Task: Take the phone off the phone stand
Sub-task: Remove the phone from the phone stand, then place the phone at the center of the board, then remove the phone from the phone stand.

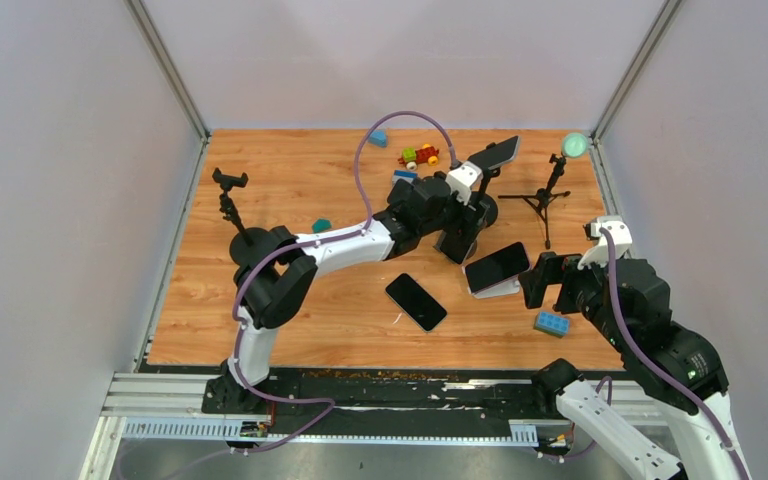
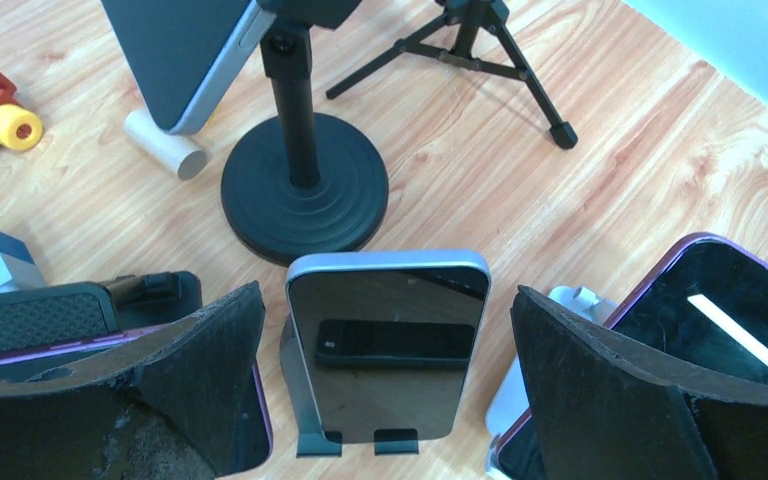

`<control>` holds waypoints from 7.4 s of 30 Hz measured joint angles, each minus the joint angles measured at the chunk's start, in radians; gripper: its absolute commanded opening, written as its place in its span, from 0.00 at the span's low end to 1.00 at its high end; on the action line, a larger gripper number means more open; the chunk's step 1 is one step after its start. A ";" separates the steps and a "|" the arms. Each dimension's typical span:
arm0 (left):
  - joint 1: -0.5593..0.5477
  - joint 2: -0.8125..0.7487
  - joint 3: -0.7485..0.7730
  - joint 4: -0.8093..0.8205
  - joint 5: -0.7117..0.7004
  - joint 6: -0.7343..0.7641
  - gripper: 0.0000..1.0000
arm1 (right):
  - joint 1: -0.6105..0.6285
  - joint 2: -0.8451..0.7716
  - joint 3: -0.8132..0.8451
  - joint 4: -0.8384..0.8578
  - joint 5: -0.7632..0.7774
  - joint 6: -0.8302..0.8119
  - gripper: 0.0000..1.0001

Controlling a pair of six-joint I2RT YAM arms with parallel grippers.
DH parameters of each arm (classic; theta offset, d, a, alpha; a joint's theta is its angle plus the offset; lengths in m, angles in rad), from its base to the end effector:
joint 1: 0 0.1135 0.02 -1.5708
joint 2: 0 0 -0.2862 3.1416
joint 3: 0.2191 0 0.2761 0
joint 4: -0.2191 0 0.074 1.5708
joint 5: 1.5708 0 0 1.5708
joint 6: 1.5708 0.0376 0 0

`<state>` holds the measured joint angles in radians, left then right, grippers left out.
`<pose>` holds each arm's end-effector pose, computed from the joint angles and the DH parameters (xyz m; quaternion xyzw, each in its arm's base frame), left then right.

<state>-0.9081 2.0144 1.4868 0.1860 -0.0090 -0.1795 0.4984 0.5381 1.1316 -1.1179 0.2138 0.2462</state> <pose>0.3147 -0.4027 0.2508 0.2887 0.7643 -0.2952 0.4953 0.0565 0.0217 0.4052 -0.0554 0.8611 0.0946 0.4964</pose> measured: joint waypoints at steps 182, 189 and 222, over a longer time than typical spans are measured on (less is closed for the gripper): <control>0.179 -0.349 -0.493 -0.235 -0.152 -0.005 0.94 | 0.000 0.039 -0.039 -0.016 -0.059 0.014 0.97; 0.182 -0.493 -0.495 -0.204 -0.034 0.011 0.93 | 0.000 0.041 -0.039 -0.016 -0.059 0.014 0.96; -0.145 -0.098 -0.072 0.076 0.386 0.195 1.00 | 0.000 -0.009 0.108 -0.055 0.022 0.075 0.95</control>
<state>-1.0534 1.9167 1.4151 0.2619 0.3771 0.0151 0.4984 0.5289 1.2400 -1.1725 0.2359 0.3210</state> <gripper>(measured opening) 0.998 0.952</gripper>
